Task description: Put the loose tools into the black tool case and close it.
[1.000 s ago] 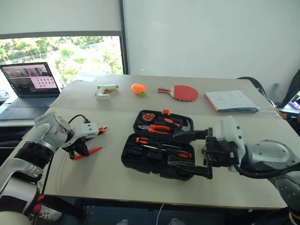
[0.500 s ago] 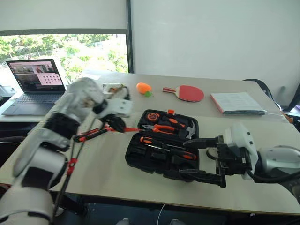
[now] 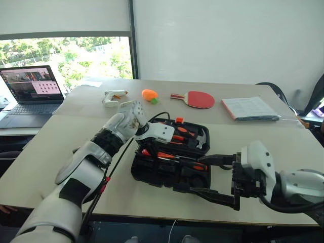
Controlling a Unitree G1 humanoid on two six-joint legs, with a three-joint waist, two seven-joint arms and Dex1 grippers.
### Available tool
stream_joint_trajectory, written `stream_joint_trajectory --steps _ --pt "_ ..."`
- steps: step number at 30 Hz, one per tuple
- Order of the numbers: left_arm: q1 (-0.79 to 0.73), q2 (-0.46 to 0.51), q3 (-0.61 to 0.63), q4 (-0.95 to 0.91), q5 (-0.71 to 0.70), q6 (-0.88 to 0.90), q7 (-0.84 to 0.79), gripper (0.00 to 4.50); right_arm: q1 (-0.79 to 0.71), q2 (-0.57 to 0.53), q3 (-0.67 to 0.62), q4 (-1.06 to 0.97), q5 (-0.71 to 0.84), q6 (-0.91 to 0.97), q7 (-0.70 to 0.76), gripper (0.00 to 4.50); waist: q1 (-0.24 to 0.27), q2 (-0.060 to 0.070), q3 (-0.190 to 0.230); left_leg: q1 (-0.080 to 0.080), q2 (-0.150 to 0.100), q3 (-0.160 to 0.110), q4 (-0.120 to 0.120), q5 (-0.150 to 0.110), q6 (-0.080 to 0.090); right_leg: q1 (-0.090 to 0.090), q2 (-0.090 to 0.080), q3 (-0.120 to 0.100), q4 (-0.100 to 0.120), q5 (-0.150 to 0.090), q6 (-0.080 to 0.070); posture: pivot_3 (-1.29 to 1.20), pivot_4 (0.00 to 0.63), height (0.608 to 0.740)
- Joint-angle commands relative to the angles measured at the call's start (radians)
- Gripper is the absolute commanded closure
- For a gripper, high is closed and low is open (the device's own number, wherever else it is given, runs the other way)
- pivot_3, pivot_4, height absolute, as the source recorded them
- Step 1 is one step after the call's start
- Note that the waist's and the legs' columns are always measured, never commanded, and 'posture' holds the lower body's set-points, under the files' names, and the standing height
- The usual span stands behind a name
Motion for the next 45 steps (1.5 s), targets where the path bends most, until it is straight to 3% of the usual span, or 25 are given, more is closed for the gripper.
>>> stream_joint_trajectory --steps 1,15,45 --pt "0.024 0.017 -0.013 -0.059 0.035 0.031 -0.003 4.08 -0.001 0.003 -0.027 -0.027 0.014 -0.022 -0.027 0.0 0.0 0.0 0.0 0.0 0.0 0.0 0.0 0.0 0.0 0.0 0.0 0.0 0.0 0.0 0.0 0.0 0.15 0.74" --pt "0.074 0.063 -0.027 -0.106 0.066 0.037 0.002 4.08 -0.016 0.005 -0.007 -0.012 0.009 -0.031 -0.051 0.0 0.0 0.0 0.0 0.002 0.0 -0.001 0.001 0.0 0.0 0.002 0.0 0.0 0.001 0.0 0.0 0.0 0.15 0.74" --pt "0.105 0.052 -0.029 -0.104 0.067 0.067 -0.006 4.08 -0.027 0.017 0.018 0.001 -0.004 -0.032 -0.073 0.0 -0.003 0.001 -0.001 0.004 0.001 -0.001 0.0 0.0 0.0 0.002 0.001 0.001 0.001 0.0 0.0 0.0 0.15 0.74"
